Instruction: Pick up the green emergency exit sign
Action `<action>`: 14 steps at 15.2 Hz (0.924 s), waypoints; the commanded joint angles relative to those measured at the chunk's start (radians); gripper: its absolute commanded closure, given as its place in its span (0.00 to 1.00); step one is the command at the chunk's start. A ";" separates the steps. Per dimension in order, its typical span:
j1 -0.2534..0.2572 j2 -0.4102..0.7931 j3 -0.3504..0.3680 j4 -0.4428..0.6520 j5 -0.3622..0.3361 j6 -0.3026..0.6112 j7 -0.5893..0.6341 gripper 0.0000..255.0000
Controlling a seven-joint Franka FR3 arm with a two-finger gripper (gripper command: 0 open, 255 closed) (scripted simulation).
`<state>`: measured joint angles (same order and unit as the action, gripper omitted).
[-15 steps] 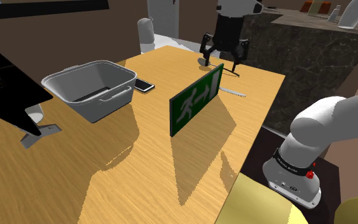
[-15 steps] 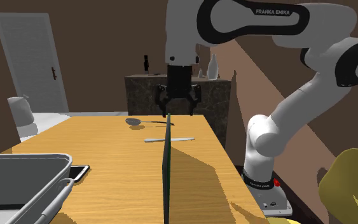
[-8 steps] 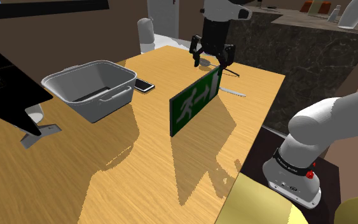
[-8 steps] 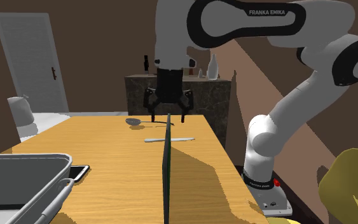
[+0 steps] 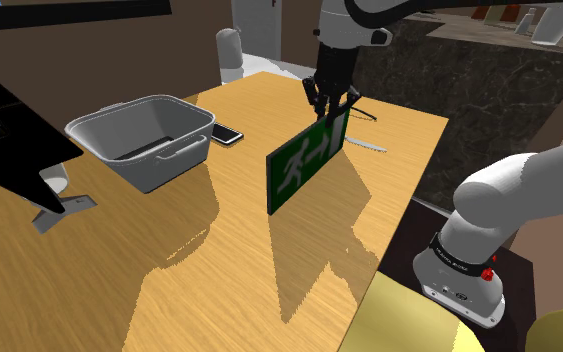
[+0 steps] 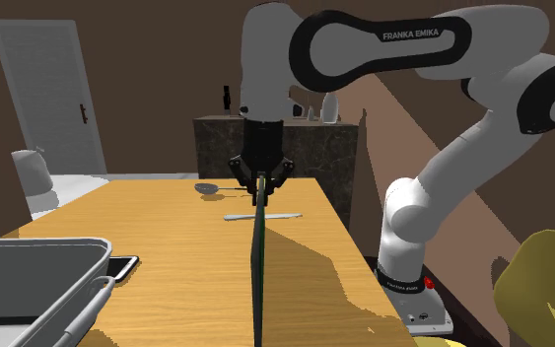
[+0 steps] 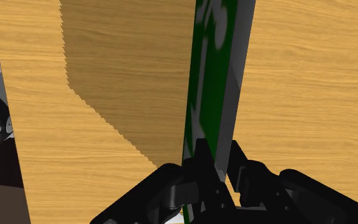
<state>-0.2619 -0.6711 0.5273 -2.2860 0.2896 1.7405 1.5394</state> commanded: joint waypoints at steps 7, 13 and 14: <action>0.000 0.001 0.002 0.000 0.001 0.001 0.001 1.00; -0.008 0.013 -0.014 0.086 -0.015 -0.074 0.006 1.00; -0.010 0.015 -0.017 0.101 -0.018 -0.086 0.006 1.00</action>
<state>-0.2684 -0.6628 0.5121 -2.2041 0.2757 1.6660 1.5448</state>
